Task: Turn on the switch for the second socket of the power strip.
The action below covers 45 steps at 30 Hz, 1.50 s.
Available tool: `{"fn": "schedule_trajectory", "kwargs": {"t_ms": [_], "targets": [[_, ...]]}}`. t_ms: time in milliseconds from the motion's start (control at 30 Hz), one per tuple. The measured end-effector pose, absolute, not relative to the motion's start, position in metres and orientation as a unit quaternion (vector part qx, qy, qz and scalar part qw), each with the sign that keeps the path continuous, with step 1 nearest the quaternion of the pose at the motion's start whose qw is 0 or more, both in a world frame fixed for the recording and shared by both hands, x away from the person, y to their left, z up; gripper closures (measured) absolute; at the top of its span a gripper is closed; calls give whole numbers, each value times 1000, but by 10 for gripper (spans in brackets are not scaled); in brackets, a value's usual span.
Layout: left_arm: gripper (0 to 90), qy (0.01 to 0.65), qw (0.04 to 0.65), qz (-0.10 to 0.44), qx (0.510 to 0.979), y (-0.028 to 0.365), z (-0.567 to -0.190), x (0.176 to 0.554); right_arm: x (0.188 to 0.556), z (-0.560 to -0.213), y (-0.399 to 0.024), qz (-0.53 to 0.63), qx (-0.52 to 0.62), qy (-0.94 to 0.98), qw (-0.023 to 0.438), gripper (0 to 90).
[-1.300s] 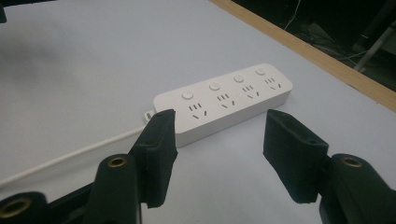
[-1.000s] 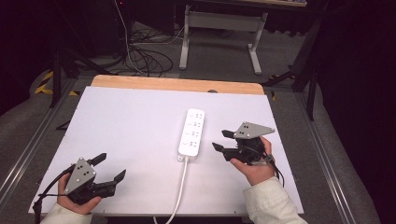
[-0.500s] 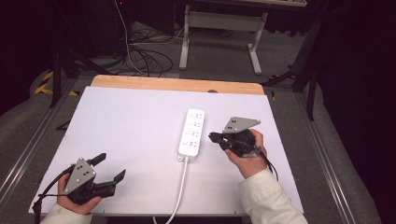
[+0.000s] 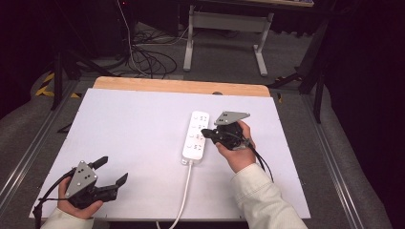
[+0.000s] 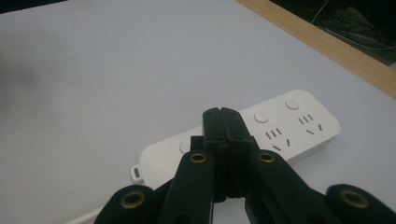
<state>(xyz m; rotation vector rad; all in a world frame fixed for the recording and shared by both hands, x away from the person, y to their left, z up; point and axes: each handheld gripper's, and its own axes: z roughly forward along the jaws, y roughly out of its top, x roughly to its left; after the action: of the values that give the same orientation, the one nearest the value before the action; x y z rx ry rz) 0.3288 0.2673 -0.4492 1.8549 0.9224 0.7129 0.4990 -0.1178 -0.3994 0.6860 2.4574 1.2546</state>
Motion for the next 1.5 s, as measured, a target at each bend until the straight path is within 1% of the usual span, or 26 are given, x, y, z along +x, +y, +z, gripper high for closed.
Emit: {"fn": "schedule_trajectory", "kwargs": {"t_ms": [300, 833, 1100, 1500], "targets": [[180, 376, 459, 287, 752, 267, -449, 329, 512, -414, -101, 437, 245, 853, 144, 900], [180, 372, 457, 287, 755, 267, -449, 330, 531, -442, -85, 428, 255, 853, 154, 900], [180, 371, 457, 285, 757, 267, -449, 330, 538, -453, -83, 421, 264, 853, 161, 900], [180, 371, 456, 283, 757, 267, -450, 330, 541, -465, -78, 420, 266, 854, 151, 900]]}}
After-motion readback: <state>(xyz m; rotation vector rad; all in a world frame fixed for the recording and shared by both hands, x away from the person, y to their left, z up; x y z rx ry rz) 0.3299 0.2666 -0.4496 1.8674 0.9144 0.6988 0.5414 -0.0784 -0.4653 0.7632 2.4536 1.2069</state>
